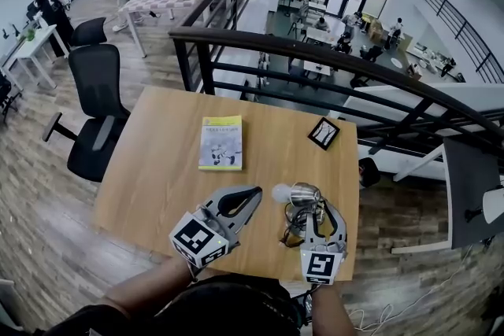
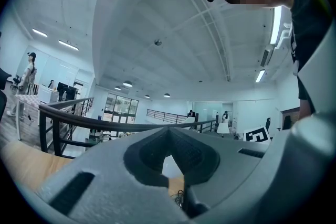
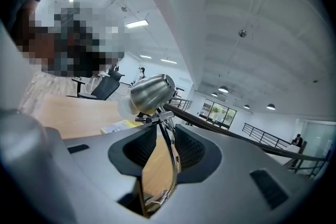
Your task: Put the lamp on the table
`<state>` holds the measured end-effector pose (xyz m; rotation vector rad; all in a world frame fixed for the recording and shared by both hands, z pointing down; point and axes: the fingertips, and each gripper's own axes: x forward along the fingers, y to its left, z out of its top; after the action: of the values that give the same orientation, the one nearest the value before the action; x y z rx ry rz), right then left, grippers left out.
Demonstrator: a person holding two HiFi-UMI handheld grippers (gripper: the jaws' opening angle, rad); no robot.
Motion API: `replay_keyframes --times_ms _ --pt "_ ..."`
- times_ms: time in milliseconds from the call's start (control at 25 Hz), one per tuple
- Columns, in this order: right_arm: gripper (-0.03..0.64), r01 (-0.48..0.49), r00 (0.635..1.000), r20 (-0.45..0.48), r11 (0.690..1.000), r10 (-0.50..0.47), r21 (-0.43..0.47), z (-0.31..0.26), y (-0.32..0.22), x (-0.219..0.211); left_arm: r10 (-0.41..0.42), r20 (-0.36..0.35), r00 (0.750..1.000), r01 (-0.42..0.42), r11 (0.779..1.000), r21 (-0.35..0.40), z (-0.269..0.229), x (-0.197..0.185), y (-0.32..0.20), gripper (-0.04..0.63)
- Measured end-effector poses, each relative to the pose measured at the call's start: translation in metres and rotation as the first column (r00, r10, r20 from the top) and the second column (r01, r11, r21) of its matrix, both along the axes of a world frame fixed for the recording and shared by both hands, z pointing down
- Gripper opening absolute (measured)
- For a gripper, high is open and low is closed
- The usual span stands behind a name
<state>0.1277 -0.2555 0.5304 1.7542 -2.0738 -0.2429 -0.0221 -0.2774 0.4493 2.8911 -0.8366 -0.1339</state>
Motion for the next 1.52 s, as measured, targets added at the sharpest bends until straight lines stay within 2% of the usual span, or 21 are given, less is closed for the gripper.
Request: replay_keyframes --times_ms 560,920,1240,1520 --pt "0.106 -0.016 0.999 0.034 1.0 0.017 -0.015 -0.004 0.022 0.003 0.014 -0.013 1.0 -0.014 1.0 0.008 -0.002 0.007 0.016 0.009" --pt "0.063 -0.006 0.998 0.066 1.0 0.006 0.002 -0.024 0.032 -0.003 0.033 -0.02 0.999 -0.033 0.999 0.019 -0.01 0.01 0.028 0.008" --pt "0.035 0.019 0.999 0.046 1.0 -0.02 0.018 -0.045 0.046 -0.01 0.049 -0.021 0.999 -0.048 0.998 0.039 -0.019 0.012 0.041 0.008" --pt "0.017 0.102 0.988 0.118 0.995 -0.103 0.015 -0.063 0.065 -0.015 0.071 -0.022 0.997 -0.07 0.997 0.032 -0.021 0.025 0.063 0.008"
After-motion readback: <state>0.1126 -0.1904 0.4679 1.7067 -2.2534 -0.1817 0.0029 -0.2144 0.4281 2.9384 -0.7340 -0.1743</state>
